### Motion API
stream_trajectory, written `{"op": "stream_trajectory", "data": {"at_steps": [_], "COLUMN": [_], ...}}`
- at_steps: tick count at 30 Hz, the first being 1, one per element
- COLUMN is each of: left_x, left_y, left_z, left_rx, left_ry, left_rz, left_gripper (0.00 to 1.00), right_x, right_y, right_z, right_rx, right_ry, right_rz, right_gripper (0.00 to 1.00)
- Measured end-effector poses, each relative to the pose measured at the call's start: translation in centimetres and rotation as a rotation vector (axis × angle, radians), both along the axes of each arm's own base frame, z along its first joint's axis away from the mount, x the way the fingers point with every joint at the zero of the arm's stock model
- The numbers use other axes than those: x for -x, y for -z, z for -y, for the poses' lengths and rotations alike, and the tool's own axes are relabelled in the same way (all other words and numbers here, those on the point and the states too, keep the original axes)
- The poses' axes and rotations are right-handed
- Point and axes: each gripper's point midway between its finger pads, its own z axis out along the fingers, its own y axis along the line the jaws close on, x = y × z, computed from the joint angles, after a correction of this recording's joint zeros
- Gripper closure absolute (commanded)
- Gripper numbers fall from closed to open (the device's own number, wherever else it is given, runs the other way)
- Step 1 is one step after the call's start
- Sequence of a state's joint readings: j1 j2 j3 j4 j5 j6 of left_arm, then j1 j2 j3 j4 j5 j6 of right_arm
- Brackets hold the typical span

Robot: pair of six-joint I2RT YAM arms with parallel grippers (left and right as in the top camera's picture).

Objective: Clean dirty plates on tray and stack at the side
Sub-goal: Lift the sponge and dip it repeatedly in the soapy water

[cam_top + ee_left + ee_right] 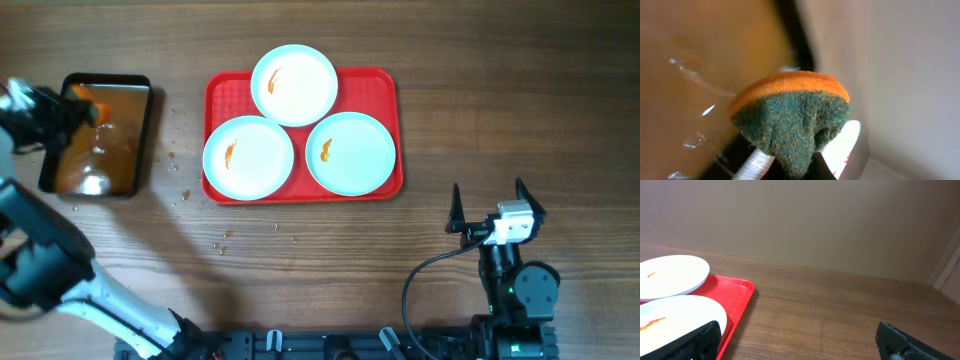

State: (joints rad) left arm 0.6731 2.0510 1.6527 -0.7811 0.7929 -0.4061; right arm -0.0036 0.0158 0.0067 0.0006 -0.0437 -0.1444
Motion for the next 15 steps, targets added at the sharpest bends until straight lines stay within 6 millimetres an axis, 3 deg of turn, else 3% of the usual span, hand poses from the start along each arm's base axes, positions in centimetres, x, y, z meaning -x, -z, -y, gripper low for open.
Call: {"op": "stream_trajectory", "data": {"at_steps": [1,3,5,6,8,13,15], "left_x": [0.0,0.0,0.2,0.3,0.1,1.1,1.8], "left_y": [-3.0,-6.9,-9.1,-9.2,-6.5,4.0,5.1], "left_z": [0.0,0.0,0.1,0.0,-0.3,0.2,0.6], "left_rx": [-0.044,-0.107,-0.154,-0.171,-0.196,-0.119,-0.111], "left_ry": [0.000,-0.001,-0.006,-0.013,-0.023,-0.001,0.012], "left_rz": [0.057,0.127,0.159,0.152,0.100,-0.118,-0.153], "left_gripper": [0.96,0.96,0.96,0.96,0.96,0.96,0.96], "right_x": [0.0,0.0,0.0,0.0,0.0,0.0,0.0], "right_y": [0.0,0.0,0.0,0.0,0.0,0.0,0.0], "right_z": [0.0,0.0,0.0,0.0,0.0,0.0,0.0], "right_rx": [0.000,0.000,0.000,0.000,0.000,0.000,0.000], "right_ry": [0.000,0.000,0.000,0.000,0.000,0.000,0.000], "right_rz": [0.000,0.000,0.000,0.000,0.000,0.000,0.000], "right_gripper": [0.00,0.00,0.00,0.00,0.00,0.00,0.00]}}
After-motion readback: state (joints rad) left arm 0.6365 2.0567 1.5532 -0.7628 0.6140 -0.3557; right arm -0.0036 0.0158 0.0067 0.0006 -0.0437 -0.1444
